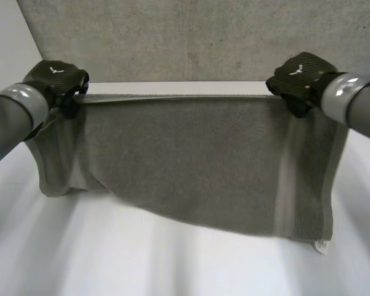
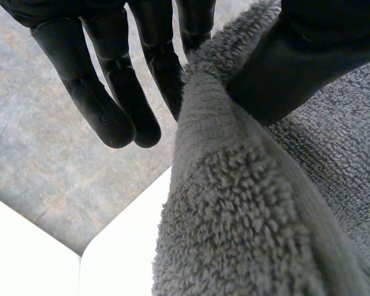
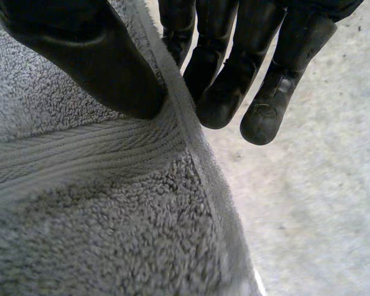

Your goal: Fold the towel.

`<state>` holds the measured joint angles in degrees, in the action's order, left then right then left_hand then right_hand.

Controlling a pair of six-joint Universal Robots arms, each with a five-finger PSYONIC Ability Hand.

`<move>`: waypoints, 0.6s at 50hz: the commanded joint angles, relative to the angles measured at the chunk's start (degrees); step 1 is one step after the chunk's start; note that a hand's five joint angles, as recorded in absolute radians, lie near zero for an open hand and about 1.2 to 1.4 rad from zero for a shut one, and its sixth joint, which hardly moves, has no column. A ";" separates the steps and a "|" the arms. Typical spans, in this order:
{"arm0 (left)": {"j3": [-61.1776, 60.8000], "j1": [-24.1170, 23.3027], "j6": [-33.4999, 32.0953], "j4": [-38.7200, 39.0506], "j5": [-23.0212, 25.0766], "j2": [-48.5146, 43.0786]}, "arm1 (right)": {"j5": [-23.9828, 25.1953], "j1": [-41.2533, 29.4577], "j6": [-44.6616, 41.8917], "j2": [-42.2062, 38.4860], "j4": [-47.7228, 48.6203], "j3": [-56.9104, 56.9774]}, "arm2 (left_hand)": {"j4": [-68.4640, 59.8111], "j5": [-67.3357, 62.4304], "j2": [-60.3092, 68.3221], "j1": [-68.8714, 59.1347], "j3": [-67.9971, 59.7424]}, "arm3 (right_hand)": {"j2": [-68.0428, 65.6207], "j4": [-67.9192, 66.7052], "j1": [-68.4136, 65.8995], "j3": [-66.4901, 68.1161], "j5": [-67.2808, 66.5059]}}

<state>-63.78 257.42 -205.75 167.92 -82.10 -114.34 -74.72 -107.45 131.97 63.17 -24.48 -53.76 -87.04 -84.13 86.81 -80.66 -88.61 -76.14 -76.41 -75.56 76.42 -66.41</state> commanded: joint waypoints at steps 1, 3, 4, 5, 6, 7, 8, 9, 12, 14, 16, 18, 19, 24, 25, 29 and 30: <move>18.42 -1.57 1.66 3.03 -1.22 -8.71 | -6.23 -4.09 -0.31 -6.22 20.61 7.89 | 7.04 14.13 -6.81 0.66 8.61 | -3.86 -3.59 -4.44 3.58 -3.59; 22.98 -2.89 5.60 11.77 -4.19 -8.10 | -6.32 -4.53 -0.05 -5.35 37.84 5.97 | 7.04 14.13 -6.81 0.66 8.61 | -3.86 -3.59 -4.44 3.58 -3.59; 22.99 -2.89 5.62 11.82 -4.21 -8.09 | -6.32 -4.53 -0.05 -5.34 37.93 5.95 | 7.04 14.13 -6.81 0.66 8.61 | -3.86 -3.59 -4.44 3.58 -3.59; 22.47 -3.15 8.58 17.38 -5.42 -6.96 | -6.23 -4.35 0.30 -3.69 47.67 2.99 | 7.04 14.13 -6.81 0.66 8.61 | -3.86 -3.59 -4.44 3.58 -3.59; 21.34 -3.16 11.83 22.14 -6.22 -4.86 | -6.32 -4.26 1.09 -0.89 55.69 -0.26 | 7.04 14.13 -6.81 0.66 8.61 | -3.86 -3.59 -4.44 3.58 -3.59; 21.32 -3.16 11.86 22.19 -6.23 -4.84 | -6.32 -4.26 1.09 -0.86 55.77 -0.29 | 7.04 14.13 -6.81 0.66 8.61 | -3.86 -3.59 -4.44 3.58 -3.59; 19.32 -2.63 14.73 26.19 -6.49 -1.97 | -6.14 -4.26 2.05 2.28 61.95 -3.51 | 7.04 14.13 -6.81 0.66 8.61 | -3.86 -3.59 -4.44 3.58 -3.59; 19.30 -2.63 14.76 26.23 -6.49 -1.94 | -5.88 -4.18 2.93 4.48 64.97 -5.89 | 7.04 14.13 -6.81 0.66 8.61 | -3.86 -3.59 -4.44 3.58 -3.59; 13.77 -2.01 19.77 32.21 -6.05 2.28 | -5.70 -3.74 3.82 5.30 65.00 -7.41 | 7.04 14.13 -6.81 0.66 8.61 | -3.86 -3.59 -4.44 3.58 -3.59; 6.86 -1.23 21.96 34.05 -5.62 4.12 | -5.53 -3.56 5.74 5.30 61.24 -8.98 | 7.04 14.13 -6.81 0.66 8.61 | -3.86 -3.59 -4.44 3.58 -3.59; 3.17 -0.70 21.97 34.14 -5.18 4.39 | -5.53 -3.56 6.97 5.21 58.08 -9.60 | 7.04 14.13 -6.81 0.66 8.61 | -3.86 -3.59 -4.44 3.58 -3.59; -0.65 -0.34 21.88 34.40 -4.47 4.56 | -5.35 -3.47 7.95 5.21 54.45 -10.48 | 7.04 14.13 -6.81 0.66 8.61 | -3.86 -3.59 -4.44 3.58 -3.59; -4.30 -0.17 21.71 34.49 -3.34 4.56 | -4.83 -3.47 8.82 5.21 50.79 -11.44 | 7.04 14.13 -6.81 0.66 8.61 | -3.86 -3.59 -4.44 3.58 -3.59; -14.77 1.06 20.48 35.10 0.79 4.30 | -0.53 -3.38 9.18 4.24 42.69 -15.91 | 7.04 14.13 -6.81 0.66 8.61 | -3.86 -3.59 -4.44 3.58 -3.59; -18.28 1.41 19.43 36.06 1.85 3.86 | 1.14 -3.12 9.18 3.98 41.19 -18.37 | 7.04 14.13 -6.81 0.66 8.61 | -3.86 -3.59 -4.44 3.58 -3.59; -24.55 1.41 15.73 39.50 3.44 2.72 | 3.97 -2.42 8.83 3.19 40.12 -24.02 | 7.04 14.13 -6.81 0.66 8.61 | -3.86 -3.59 -4.44 3.58 -3.59; -27.34 1.41 13.20 41.41 3.79 1.59 | 4.75 -2.33 8.57 2.23 39.95 -26.72 | 7.04 14.13 -6.81 0.66 8.61 | -3.86 -3.59 -4.44 3.58 -3.59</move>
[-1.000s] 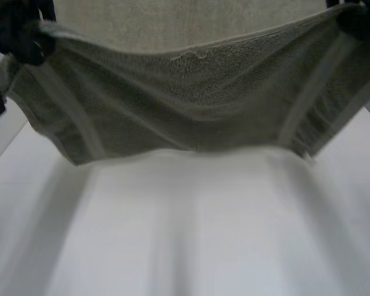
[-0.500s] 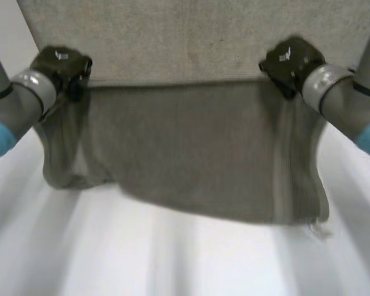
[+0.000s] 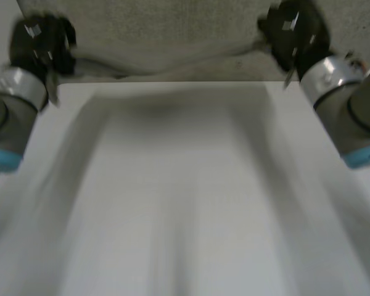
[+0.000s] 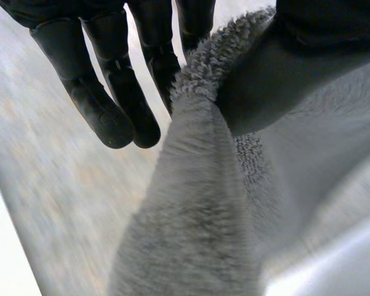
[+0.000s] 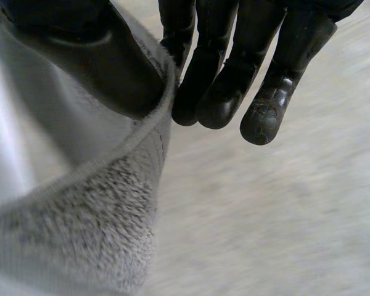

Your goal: Fold the towel.

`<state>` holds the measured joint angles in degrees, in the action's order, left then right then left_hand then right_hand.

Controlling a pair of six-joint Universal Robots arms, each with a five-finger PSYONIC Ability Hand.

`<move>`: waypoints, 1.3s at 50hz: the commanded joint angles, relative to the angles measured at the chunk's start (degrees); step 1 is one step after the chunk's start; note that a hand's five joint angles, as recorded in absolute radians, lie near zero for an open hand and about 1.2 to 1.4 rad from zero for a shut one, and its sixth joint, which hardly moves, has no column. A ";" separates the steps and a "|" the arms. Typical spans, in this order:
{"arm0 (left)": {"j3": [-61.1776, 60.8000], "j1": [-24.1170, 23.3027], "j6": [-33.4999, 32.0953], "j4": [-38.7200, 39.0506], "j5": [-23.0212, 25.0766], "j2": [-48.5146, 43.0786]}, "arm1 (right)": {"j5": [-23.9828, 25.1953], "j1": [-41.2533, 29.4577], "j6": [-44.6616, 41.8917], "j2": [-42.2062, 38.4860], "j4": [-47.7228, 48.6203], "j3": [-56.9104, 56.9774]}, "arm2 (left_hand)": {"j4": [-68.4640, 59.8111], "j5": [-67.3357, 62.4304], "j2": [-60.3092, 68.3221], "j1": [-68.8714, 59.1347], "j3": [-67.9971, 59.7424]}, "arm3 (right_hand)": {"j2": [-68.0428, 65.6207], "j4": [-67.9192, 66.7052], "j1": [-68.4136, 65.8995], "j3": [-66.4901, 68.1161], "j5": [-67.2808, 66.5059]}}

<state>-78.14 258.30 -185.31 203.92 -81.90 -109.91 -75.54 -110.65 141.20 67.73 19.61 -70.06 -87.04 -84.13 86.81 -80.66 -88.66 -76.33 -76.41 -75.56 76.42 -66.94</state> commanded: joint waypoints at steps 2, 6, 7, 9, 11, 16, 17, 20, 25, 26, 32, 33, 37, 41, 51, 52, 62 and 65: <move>-15.62 0.54 -9.96 7.08 3.85 -4.07 | 5.84 0.88 -0.75 -3.73 -4.31 -12.89 | 7.04 14.13 -6.81 0.66 8.66 | -3.67 -3.59 -4.44 3.58 -3.06; -20.99 0.54 -17.52 8.59 3.94 -6.89 | 5.75 1.05 -0.84 -7.34 -4.32 -18.34 | 7.04 14.13 -6.81 0.66 8.66 | -3.67 -3.59 -4.44 3.58 -3.06; -21.00 0.54 -17.55 8.59 3.94 -6.90 | 5.75 1.05 -0.84 -7.35 -4.32 -18.36 | 7.04 14.13 -6.81 0.66 8.66 | -3.67 -3.59 -4.44 3.58 -3.06; -22.58 0.54 -19.30 8.59 3.94 -7.34 | 5.31 2.01 -0.75 -8.23 -4.49 -20.55 | 7.04 14.13 -6.81 0.66 8.66 | -3.67 -3.59 -4.44 3.58 -3.06; -24.68 0.63 -21.58 8.59 3.94 -7.69 | 5.14 2.54 -0.75 -8.23 -4.49 -21.43 | 7.04 14.13 -6.81 0.66 8.66 | -3.67 -3.59 -4.44 3.58 -3.06; -26.19 1.15 -22.21 8.59 3.86 -6.81 | 5.05 3.69 0.04 -8.14 -4.49 -23.28 | 7.04 14.13 -6.81 0.66 8.66 | -3.67 -3.59 -4.44 3.58 -3.06; -26.19 1.15 -22.20 8.59 3.86 -6.81 | 5.05 4.04 0.21 -7.88 -4.49 -23.46 | 7.04 14.13 -6.81 0.66 8.66 | -3.67 -3.59 -4.44 3.58 -3.06; -26.45 2.56 -22.03 8.59 3.86 -6.11 | 4.96 4.22 0.30 -7.79 -4.58 -23.55 | 7.04 14.13 -6.81 0.66 8.66 | -3.67 -3.59 -4.44 3.58 -3.06; -26.72 4.41 -21.94 8.68 3.86 -5.67 | 4.08 5.27 4.51 -7.79 -5.19 -23.46 | 7.04 14.13 -6.81 0.66 8.66 | -0.06 0.01 -0.83 -0.03 0.55; -26.72 4.41 -21.94 8.68 3.86 -5.67 | 4.08 5.27 4.52 -7.79 -5.20 -23.46 | 7.04 14.13 -6.81 0.66 8.66 | -0.02 0.05 -0.80 -0.06 0.58; -26.72 4.49 -22.03 8.95 3.68 -7.07 | 2.06 5.80 8.21 -8.14 -5.28 -23.11 | 22.93 30.02 -22.71 16.56 24.56 | 30.07 30.15 29.30 -30.16 30.68; -26.63 4.49 -22.38 9.03 3.68 -7.68 | 1.62 5.88 8.56 -8.14 -5.28 -23.02 | 27.82 34.91 -27.60 21.45 29.45 | 30.09 30.16 29.31 -30.17 30.69; -26.36 4.58 -22.56 9.03 3.68 -8.48 | 0.83 6.24 8.74 -8.23 -5.28 -23.11 | 30.40 37.48 -30.17 24.02 32.02 | 29.92 29.99 29.14 -30.00 30.52; -26.36 5.02 -22.47 8.86 3.68 -8.48 | 0.65 6.32 8.74 -8.23 -5.28 -23.11 | 37.26 44.35 -37.04 30.89 38.89 | 27.24 27.31 26.46 -27.32 27.84; -26.80 5.99 -22.47 8.59 3.33 -7.69 | 0.65 6.32 8.74 -8.67 -5.28 -23.02 | 39.98 47.07 -39.76 33.61 41.61 | 18.85 18.92 18.07 -18.93 19.45; -26.80 5.99 -22.56 8.59 3.24 -7.60 | 0.48 6.41 8.74 -8.67 -5.28 -23.02 | 40.15 47.24 -39.93 33.77 41.78 | 17.65 17.72 16.88 -17.74 18.26; -26.98 6.87 -22.64 8.77 3.15 -7.69 | -1.11 7.47 8.48 -8.58 -5.28 -23.19 | 45.03 52.12 -44.81 38.65 46.66 | 13.26 13.34 12.49 -13.35 13.87; -26.80 7.04 -22.64 8.77 3.15 -7.69 | -1.02 7.64 8.48 -8.58 -5.28 -23.28 | 45.03 52.12 -44.81 38.65 46.66 | -1.63 -1.55 -2.40 1.54 -1.02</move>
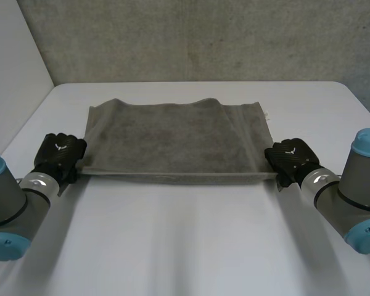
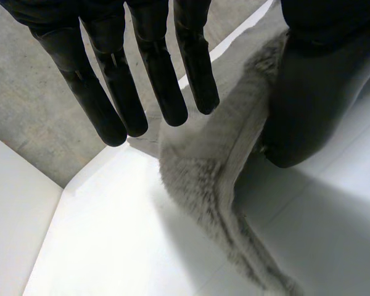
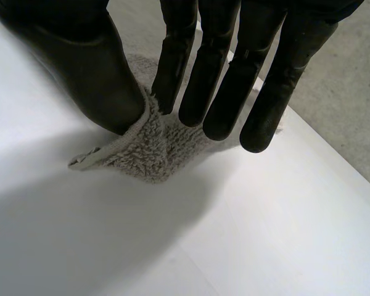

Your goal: Fold the towel.

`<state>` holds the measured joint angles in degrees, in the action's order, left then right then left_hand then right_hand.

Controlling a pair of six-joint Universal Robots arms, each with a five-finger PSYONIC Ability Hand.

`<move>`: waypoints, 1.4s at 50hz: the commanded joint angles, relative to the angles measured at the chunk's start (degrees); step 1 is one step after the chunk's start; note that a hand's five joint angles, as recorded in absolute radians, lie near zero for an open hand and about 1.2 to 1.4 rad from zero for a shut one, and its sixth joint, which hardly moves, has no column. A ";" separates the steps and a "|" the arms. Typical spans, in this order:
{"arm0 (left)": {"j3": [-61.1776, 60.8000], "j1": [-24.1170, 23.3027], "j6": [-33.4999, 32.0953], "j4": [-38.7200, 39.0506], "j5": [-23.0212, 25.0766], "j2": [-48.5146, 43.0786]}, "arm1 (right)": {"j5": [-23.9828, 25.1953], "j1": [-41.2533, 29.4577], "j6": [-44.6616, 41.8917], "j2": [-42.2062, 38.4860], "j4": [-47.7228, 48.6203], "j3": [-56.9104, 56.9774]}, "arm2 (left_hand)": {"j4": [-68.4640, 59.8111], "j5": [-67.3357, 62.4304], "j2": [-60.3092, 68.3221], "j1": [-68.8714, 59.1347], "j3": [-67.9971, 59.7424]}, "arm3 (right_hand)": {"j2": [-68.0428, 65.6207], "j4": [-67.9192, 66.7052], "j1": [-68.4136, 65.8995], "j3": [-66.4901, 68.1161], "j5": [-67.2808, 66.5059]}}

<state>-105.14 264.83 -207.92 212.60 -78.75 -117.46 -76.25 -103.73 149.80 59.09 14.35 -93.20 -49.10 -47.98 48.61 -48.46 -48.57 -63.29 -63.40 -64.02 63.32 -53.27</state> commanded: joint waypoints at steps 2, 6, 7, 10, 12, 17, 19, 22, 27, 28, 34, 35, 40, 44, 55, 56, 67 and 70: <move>0.20 0.69 -0.03 0.01 0.00 -0.14 | -0.22 0.72 -0.21 0.07 -0.02 -0.05 | 7.09 15.97 -6.60 6.45 6.57 | -16.71 -16.60 -15.98 16.68 -16.73; 0.12 1.74 -0.03 0.01 0.00 0.12 | 0.05 0.98 -0.30 0.07 -0.02 0.04 | 5.92 14.80 -5.43 5.28 5.40 | -16.71 -16.60 -15.98 16.68 -16.73; 0.12 1.75 -0.03 0.01 0.00 0.12 | 0.05 1.33 -0.39 0.15 -0.02 0.13 | 5.91 14.79 -5.43 5.28 5.39 | -16.71 -16.60 -15.98 16.68 -16.73; 0.03 2.27 0.06 -0.08 0.27 0.91 | 0.22 1.69 -0.47 0.24 -0.02 0.04 | -17.30 -8.42 17.79 -17.94 -17.82 | -16.71 -16.60 -15.98 16.68 -16.73; -0.58 2.97 0.32 -0.08 0.71 2.40 | 0.14 1.77 -0.47 0.59 -0.02 0.04 | -30.90 -22.02 31.39 -31.54 -31.43 | -16.71 -16.60 -15.98 16.68 -16.73; -1.55 2.63 0.23 -0.25 0.71 3.81 | 0.05 1.60 -0.91 2.08 -0.29 0.04 | -30.90 -22.02 31.39 -31.54 -31.43 | -16.71 -16.60 -15.98 16.68 -16.73; -1.99 2.45 0.15 -0.60 0.71 4.86 | -0.04 1.51 -1.09 3.48 -0.90 0.13 | -30.90 -22.02 31.39 -31.54 -31.43 | -16.71 -16.60 -15.98 16.68 -16.73; -3.39 2.10 0.15 -2.09 0.79 8.19 | 0.66 1.60 -2.40 7.08 -4.22 0.39 | -30.90 -22.02 31.39 -31.54 -31.43 | -16.71 -16.60 -15.98 16.68 -16.73; -5.86 1.75 -0.03 -6.76 1.23 14.01 | 1.01 1.86 -7.68 11.84 -11.54 0.21 | -30.90 -22.02 31.39 -31.54 -31.43 | -16.71 -16.60 -15.98 16.68 -16.73; -6.82 1.66 -0.03 -8.93 1.50 16.36 | 1.10 2.04 -10.29 13.06 -14.23 -0.05 | -30.90 -22.02 31.39 -31.54 -31.43 | -16.71 -16.60 -15.98 16.68 -16.73; -11.91 2.36 -1.34 -16.15 4.56 25.06 | 3.90 5.46 -21.10 20.34 -24.43 -4.25 | -30.90 -22.02 31.39 -31.54 -31.43 | -16.71 -16.60 -15.98 16.68 -16.73; -11.93 2.36 -1.35 -16.16 4.57 25.08 | 3.91 5.47 -21.13 20.37 -24.46 -4.27 | -30.90 -22.02 31.39 -31.54 -31.43 | -16.71 -16.60 -15.98 16.68 -16.73; -16.32 5.09 -4.86 -20.03 8.27 34.14 | 8.66 8.89 -28.78 27.14 -32.19 -8.14 | -30.90 -22.02 31.39 -31.54 -31.43 | -16.71 -16.60 -15.98 16.68 -16.73; -19.30 11.66 -8.28 -24.76 12.64 42.11 | 13.92 14.85 -34.56 36.95 -38.06 -9.72 | -30.90 -22.02 31.39 -31.54 -31.43 | -16.71 -16.60 -15.98 16.68 -16.73; -17.83 16.78 -8.38 -24.71 24.88 40.23 | 26.32 20.58 -35.98 36.22 -37.74 -5.16 | -30.90 -22.02 31.39 -31.54 -31.43 | -16.71 -16.60 -15.98 16.68 -16.73; -15.55 15.82 -8.29 -22.43 24.62 35.94 | 25.98 19.71 -36.16 31.92 -36.34 -3.93 | -30.90 -22.02 31.39 -31.54 -31.43 | -16.71 -16.60 -15.98 16.68 -16.73; 9.22 2.72 -8.12 -18.36 12.24 4.29 | 12.19 8.12 -35.72 3.18 -31.84 18.46 | -30.90 -22.02 31.39 -31.54 -31.43 | -16.71 -16.60 -15.98 16.68 -16.73; 16.87 1.14 -7.24 -19.15 8.46 -1.96 | 9.99 6.44 -34.50 -3.68 -30.79 24.18 | -30.90 -22.02 31.39 -31.54 -31.43 | -16.71 -16.60 -15.98 16.68 -16.73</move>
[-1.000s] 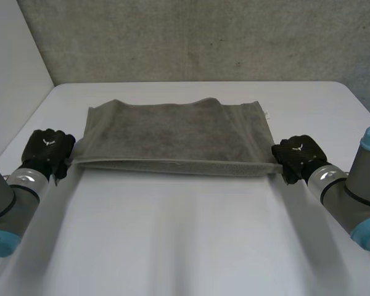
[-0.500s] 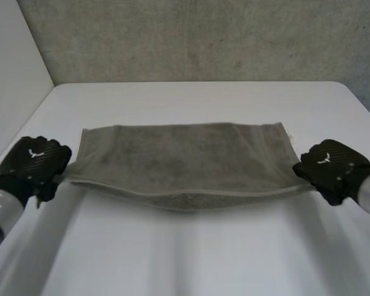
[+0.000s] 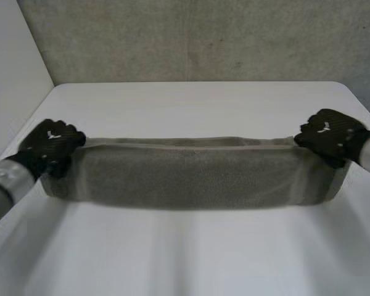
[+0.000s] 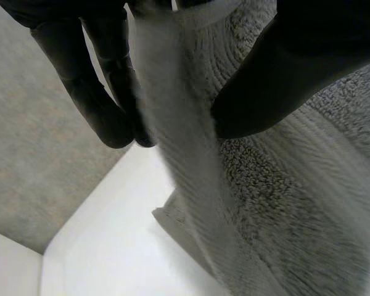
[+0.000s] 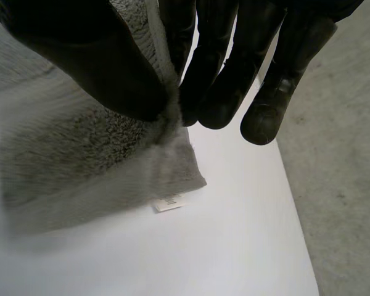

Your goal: Fold the towel.

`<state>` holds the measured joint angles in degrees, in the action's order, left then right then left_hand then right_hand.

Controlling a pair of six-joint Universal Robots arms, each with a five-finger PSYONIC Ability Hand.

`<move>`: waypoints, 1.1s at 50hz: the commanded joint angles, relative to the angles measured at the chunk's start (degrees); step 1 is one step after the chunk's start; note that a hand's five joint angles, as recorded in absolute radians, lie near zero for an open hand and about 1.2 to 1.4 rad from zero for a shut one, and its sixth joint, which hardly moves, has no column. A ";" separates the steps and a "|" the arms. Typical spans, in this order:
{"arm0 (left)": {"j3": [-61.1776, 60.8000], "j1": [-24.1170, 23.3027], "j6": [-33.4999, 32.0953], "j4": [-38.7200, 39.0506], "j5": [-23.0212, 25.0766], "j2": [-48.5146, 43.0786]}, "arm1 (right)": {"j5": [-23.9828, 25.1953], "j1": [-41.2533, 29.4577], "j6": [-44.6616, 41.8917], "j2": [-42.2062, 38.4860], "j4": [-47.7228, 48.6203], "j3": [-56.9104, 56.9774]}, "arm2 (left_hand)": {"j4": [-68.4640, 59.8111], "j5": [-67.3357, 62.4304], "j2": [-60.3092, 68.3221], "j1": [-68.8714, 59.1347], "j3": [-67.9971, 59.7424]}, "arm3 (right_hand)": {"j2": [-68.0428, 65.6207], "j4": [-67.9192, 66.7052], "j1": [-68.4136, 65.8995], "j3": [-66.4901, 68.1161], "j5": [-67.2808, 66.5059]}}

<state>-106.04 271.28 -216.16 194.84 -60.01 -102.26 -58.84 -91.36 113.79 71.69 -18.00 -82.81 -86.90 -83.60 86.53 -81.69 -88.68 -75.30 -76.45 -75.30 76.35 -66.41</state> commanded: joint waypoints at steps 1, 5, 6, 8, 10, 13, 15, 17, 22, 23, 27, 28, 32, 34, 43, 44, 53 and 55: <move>17.80 -5.33 1.00 -1.39 -10.31 -17.19 | -7.43 -5.93 1.52 -16.32 1.56 13.82 | 6.90 13.60 -6.53 1.69 8.68 | -4.70 -3.55 -4.70 3.65 -3.59; 27.61 -7.60 2.93 -1.74 -12.32 -25.07 | -8.75 -6.98 5.20 -22.37 6.90 19.43 | 6.90 13.60 -6.53 1.69 8.68 | -4.70 -3.55 -4.70 3.65 -3.59; 30.69 -8.57 3.29 -1.83 -12.76 -27.36 | -9.01 -7.07 6.78 -23.78 9.45 20.57 | 6.90 13.60 -6.53 1.69 8.68 | -4.70 -3.55 -4.70 3.65 -3.59; 33.59 -9.36 3.38 -2.00 -13.64 -29.38 | -9.19 -7.34 8.19 -25.18 12.34 21.46 | 6.90 13.60 -6.53 1.69 8.68 | -4.70 -3.55 -4.70 3.65 -3.59; 36.08 -9.90 3.38 -2.36 -14.88 -31.16 | -9.54 -7.78 9.26 -26.43 14.74 22.17 | 6.90 13.60 -6.53 1.69 8.68 | -4.70 -3.55 -4.70 3.65 -3.59; 40.30 -10.25 3.29 -3.06 -17.42 -34.68 | -11.39 -8.92 10.31 -28.80 19.75 24.01 | 6.90 13.60 -6.53 1.69 8.68 | -4.70 -3.55 -4.70 3.65 -3.59; 42.06 -10.42 3.29 -3.50 -18.22 -36.26 | -12.27 -9.27 10.40 -29.85 21.78 24.80 | 6.90 13.60 -6.53 1.69 8.68 | -4.70 -3.55 -4.70 3.65 -3.59; 44.24 -11.21 3.20 -4.81 -19.35 -38.53 | -13.32 -9.71 10.22 -31.78 25.10 25.85 | 6.90 13.60 -6.53 1.69 8.68 | 19.56 20.70 19.55 -20.61 20.67; 44.52 -12.44 3.03 -7.27 -20.23 -39.51 | -14.46 -10.59 10.58 -33.46 29.32 26.30 | 73.01 79.72 -72.64 67.81 74.79 | 65.30 66.45 65.30 -66.35 66.41; 44.43 -12.62 3.11 -7.89 -20.76 -39.25 | -14.99 -10.85 10.66 -33.37 29.77 25.95 | 76.90 83.60 -76.53 71.69 78.68 | 65.30 66.45 65.30 -66.35 66.41; 43.64 -12.71 3.55 -8.77 -21.64 -38.29 | -16.13 -11.21 11.01 -33.28 29.86 24.72 | 76.90 83.60 -76.53 71.69 78.68 | 65.30 66.45 65.30 -66.35 66.41; 42.77 -12.71 3.73 -9.21 -21.99 -37.15 | -16.74 -11.21 11.54 -32.76 29.77 23.59 | 76.90 83.60 -76.53 71.69 78.68 | 65.30 66.45 65.30 -66.35 66.41; 39.86 -12.44 4.61 -9.56 -21.91 -33.27 | -17.28 -11.64 14.44 -29.42 29.60 19.71 | 76.85 83.56 -76.48 71.64 78.63 | 65.30 66.45 65.30 -66.35 66.41; 37.75 -12.18 5.49 -9.48 -21.82 -31.07 | -17.45 -11.12 19.16 -23.91 29.42 13.68 | 76.85 83.56 -76.48 71.64 78.63 | 65.30 66.45 65.30 -66.35 66.41; 24.39 -11.74 14.19 -7.37 -21.56 -17.80 | -17.19 -10.85 29.74 -12.19 29.16 -1.83 | 76.85 83.56 -76.48 71.64 78.63 | 65.30 66.45 65.30 -66.35 66.41; 22.04 -11.83 15.93 -6.24 -21.47 -16.15 | -17.10 -10.68 30.43 -11.23 28.38 -3.65 | 76.85 83.56 -76.48 71.64 78.63 | 60.76 61.90 60.75 -61.80 61.87; 12.53 -12.79 21.40 2.64 -21.12 -12.97 | -16.22 -6.99 30.62 -11.57 22.13 -6.05 | 76.51 83.22 -76.15 71.31 78.29 | 53.13 54.27 53.12 -54.18 54.24; 12.26 -12.80 21.48 3.09 -21.03 -12.79 | -16.31 -6.81 30.44 -12.44 22.21 -5.78 | 76.51 83.22 -76.15 71.31 78.29 | 51.11 52.26 51.10 -52.16 52.22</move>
<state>-91.18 258.86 -195.72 194.34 -81.20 -115.58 -75.40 -99.65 144.80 61.03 5.84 -89.19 -14.71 -12.34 14.62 -14.85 -13.99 -19.51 -19.98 -19.79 20.14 -10.89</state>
